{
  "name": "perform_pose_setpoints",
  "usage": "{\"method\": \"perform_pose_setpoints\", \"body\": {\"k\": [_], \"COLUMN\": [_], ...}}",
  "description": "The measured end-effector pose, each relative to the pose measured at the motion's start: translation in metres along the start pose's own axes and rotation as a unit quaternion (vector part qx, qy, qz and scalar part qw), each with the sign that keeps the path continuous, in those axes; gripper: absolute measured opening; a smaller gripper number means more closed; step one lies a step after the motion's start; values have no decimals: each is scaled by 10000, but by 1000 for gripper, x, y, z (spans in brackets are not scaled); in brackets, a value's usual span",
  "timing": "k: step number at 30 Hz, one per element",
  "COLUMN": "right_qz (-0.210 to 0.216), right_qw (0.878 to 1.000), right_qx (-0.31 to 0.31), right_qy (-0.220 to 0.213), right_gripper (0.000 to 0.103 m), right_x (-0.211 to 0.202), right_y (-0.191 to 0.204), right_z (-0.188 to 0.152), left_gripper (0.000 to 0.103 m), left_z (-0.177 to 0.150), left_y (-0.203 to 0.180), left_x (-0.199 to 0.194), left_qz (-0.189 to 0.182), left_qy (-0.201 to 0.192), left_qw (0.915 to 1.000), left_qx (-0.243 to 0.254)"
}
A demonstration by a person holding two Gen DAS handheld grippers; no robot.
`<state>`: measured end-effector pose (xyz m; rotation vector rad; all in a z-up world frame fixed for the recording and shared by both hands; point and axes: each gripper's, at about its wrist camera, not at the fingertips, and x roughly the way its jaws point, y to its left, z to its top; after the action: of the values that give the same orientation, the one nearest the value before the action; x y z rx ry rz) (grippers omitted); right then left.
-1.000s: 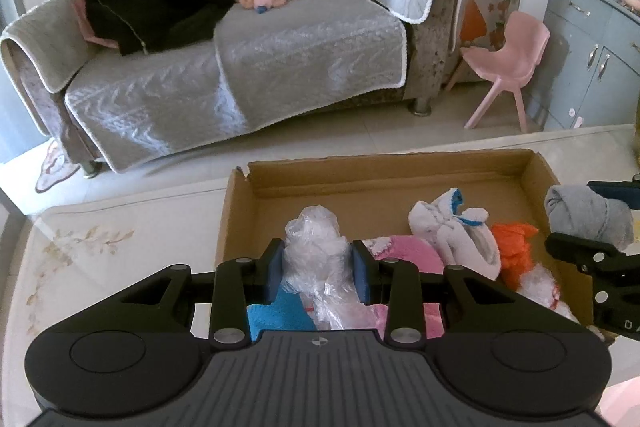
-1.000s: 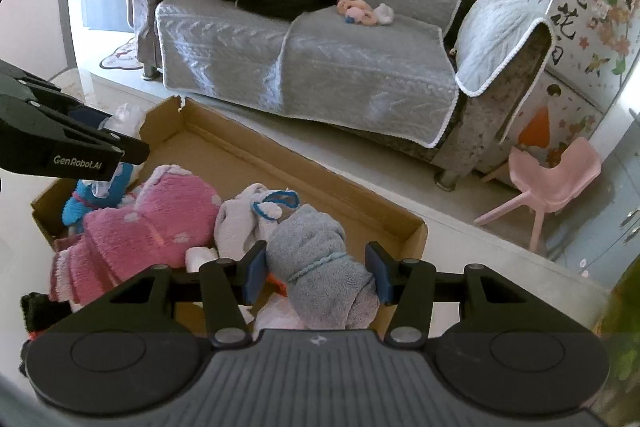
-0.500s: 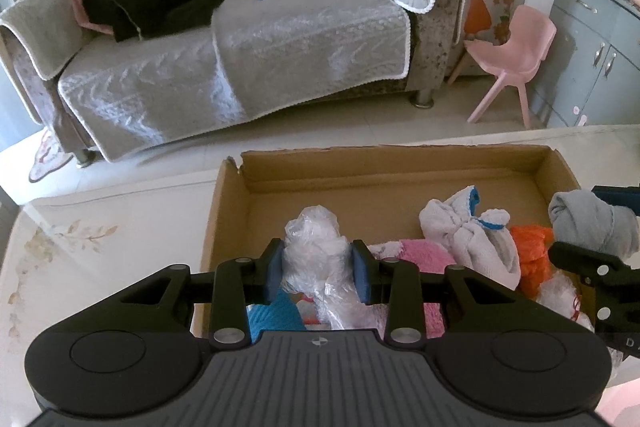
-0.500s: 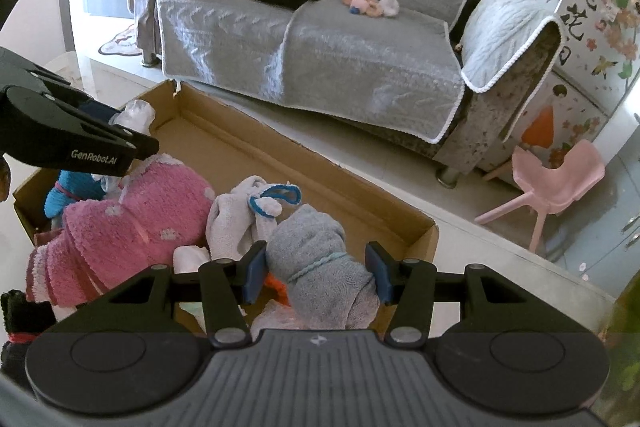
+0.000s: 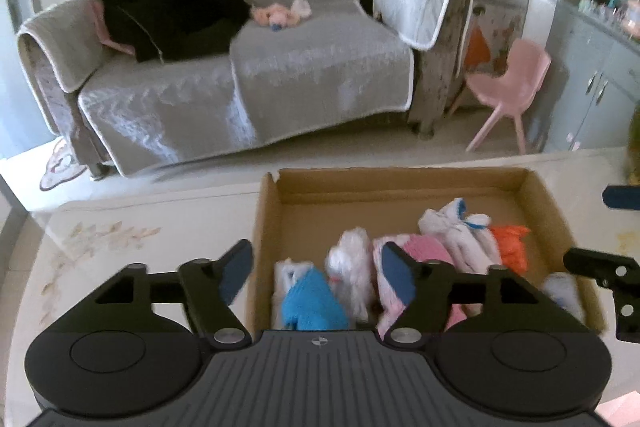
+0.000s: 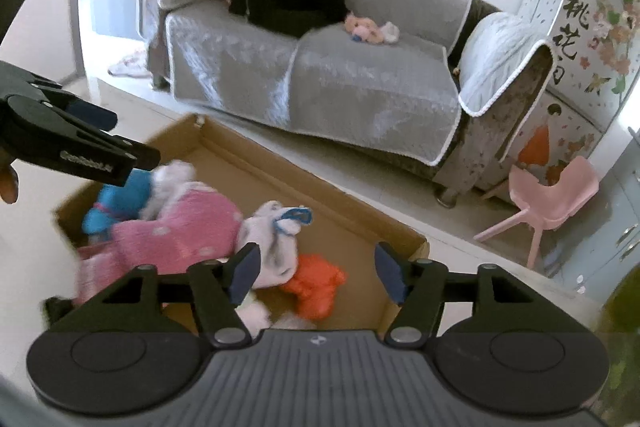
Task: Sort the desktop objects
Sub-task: 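Move both open tools back toward the black socks on the table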
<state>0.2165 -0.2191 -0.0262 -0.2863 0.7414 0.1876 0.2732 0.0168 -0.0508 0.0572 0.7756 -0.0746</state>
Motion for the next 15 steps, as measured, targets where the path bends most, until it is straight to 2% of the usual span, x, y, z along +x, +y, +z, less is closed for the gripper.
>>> {"method": "perform_pose_setpoints", "body": {"k": [1,7,9,10,15], "right_qz": [53,406,516,516,801], "right_qw": [10000,9988,9980,9980,9959], "right_qx": [44,266,370,370,288], "right_qy": [-44,18,42,42,303], "right_gripper": [64,66,67,68,71], "right_x": [-11,-58,-75,-75,-81], "right_y": [2,16,26,26,52], "right_z": [-6,-49,-74,-74,-117], "left_gripper": [85,87,88,88,88], "left_z": [-7,-64,-81,-89,-126], "left_y": [1,-3,-9,-11,-21], "left_x": [-11,-55,-58,-59,-55], "left_qz": [-3,-156,-202,-217,-275], "left_qy": [-14,143,275,325,627], "left_qw": [10000,9998,9994,9992,9977], "left_qx": [8,11,58,47,-19]}}
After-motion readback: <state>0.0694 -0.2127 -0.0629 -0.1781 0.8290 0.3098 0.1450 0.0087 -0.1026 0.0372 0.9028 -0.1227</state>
